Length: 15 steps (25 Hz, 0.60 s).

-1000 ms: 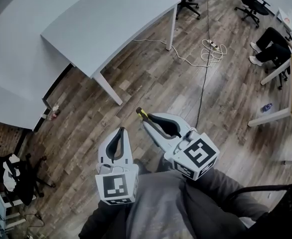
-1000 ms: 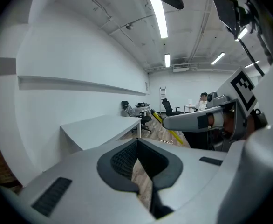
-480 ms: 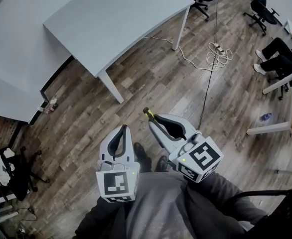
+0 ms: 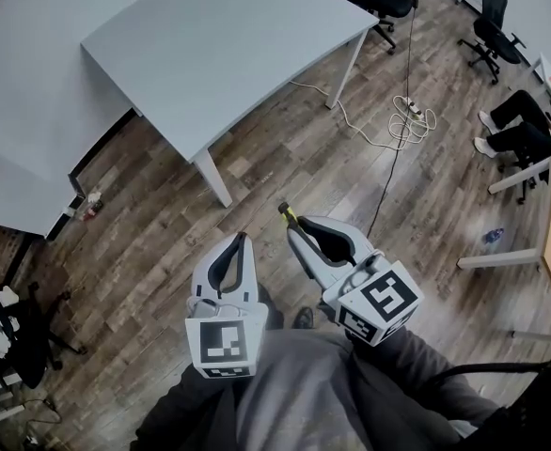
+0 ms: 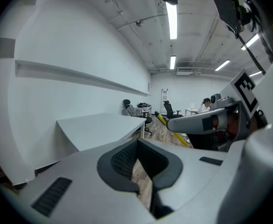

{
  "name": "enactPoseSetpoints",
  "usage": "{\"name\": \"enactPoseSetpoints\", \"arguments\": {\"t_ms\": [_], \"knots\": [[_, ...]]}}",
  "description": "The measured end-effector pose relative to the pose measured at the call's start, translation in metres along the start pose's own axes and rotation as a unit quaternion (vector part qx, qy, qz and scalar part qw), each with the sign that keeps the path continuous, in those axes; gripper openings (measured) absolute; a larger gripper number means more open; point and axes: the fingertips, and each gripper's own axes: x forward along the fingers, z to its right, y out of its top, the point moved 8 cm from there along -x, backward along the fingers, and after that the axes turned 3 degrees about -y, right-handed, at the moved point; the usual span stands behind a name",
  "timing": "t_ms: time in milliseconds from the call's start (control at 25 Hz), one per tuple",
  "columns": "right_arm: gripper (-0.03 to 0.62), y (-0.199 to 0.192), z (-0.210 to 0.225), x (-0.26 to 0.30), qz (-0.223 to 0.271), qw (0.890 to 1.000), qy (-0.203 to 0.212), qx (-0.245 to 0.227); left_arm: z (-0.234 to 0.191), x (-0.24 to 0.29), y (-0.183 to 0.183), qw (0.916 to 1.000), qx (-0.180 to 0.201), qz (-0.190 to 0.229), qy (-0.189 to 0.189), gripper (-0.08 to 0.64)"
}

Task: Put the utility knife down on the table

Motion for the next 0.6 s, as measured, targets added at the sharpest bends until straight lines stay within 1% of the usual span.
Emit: {"name": "enactPoseSetpoints", "arguments": {"t_ms": [240, 600], "knots": [[0.057, 0.012, -0.008, 0.028, -0.004, 1.0, -0.009, -0.004, -0.031, 0.011, 0.005, 0.9999, -0.004, 0.008, -0.01, 0.003], [0.057, 0.02, 0.004, 0.05, -0.003, 1.0, -0.015, -0.003, -0.049, 0.033, 0.011, 0.9998, -0.007, 0.007, -0.015, 0.003]]}}
